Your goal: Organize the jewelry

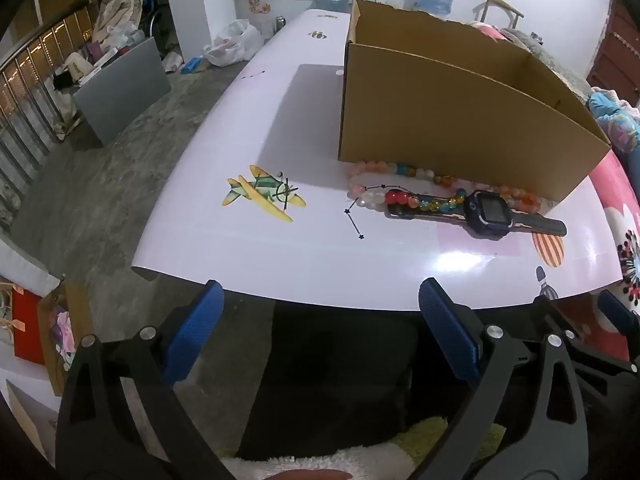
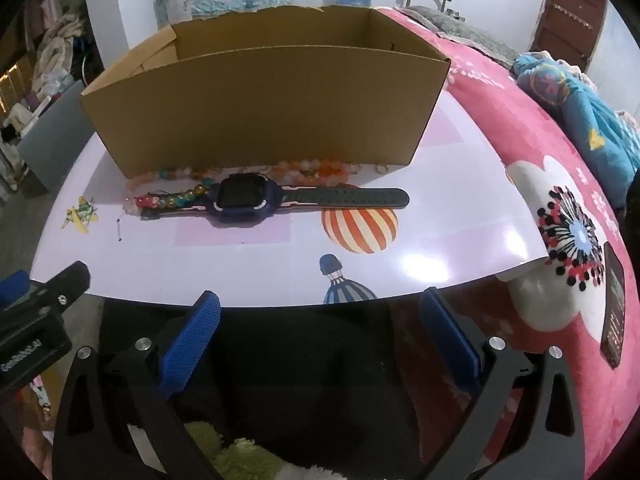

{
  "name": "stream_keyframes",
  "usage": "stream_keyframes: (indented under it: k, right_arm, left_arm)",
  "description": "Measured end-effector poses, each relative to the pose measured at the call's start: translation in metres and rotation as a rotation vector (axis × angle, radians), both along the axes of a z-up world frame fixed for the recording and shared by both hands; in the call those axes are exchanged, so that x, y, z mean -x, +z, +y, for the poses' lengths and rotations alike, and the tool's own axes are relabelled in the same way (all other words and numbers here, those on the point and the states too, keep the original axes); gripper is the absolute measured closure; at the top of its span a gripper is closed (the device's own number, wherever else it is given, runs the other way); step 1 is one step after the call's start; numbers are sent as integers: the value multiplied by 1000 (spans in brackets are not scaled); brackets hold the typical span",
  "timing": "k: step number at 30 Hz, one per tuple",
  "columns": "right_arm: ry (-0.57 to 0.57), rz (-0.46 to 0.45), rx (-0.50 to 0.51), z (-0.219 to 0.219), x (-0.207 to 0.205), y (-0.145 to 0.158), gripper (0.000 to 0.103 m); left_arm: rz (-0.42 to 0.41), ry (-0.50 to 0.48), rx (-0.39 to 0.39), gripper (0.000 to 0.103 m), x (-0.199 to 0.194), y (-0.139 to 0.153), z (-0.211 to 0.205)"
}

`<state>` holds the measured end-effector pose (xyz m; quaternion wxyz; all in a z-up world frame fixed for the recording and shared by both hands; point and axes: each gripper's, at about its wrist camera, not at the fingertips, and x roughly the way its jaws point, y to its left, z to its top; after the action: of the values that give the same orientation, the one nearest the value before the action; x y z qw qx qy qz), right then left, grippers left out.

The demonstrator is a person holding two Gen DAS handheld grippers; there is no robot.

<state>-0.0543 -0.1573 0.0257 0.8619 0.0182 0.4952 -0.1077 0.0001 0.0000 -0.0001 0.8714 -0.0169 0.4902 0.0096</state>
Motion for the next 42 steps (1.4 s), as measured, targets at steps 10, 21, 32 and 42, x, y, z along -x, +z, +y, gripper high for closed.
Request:
stream_keyframes:
  k: [10,21,32,42]
  right_arm:
    - [0,15,8,0,0,4,6]
    - [-17,-7,56,-3,1,8,6]
    - [-23,-12,65,-3,1,9,6]
    - [-26,-7,32,-8,2,7,6]
  left_arm:
    - [3,-17,-8,8,7,-2,2]
    - [17,-19,-21,9,2,-3,-4]
    - [20,-27,-21,9,2,-3,-6]
    - [18,-28,-23,9,3,-2,-6]
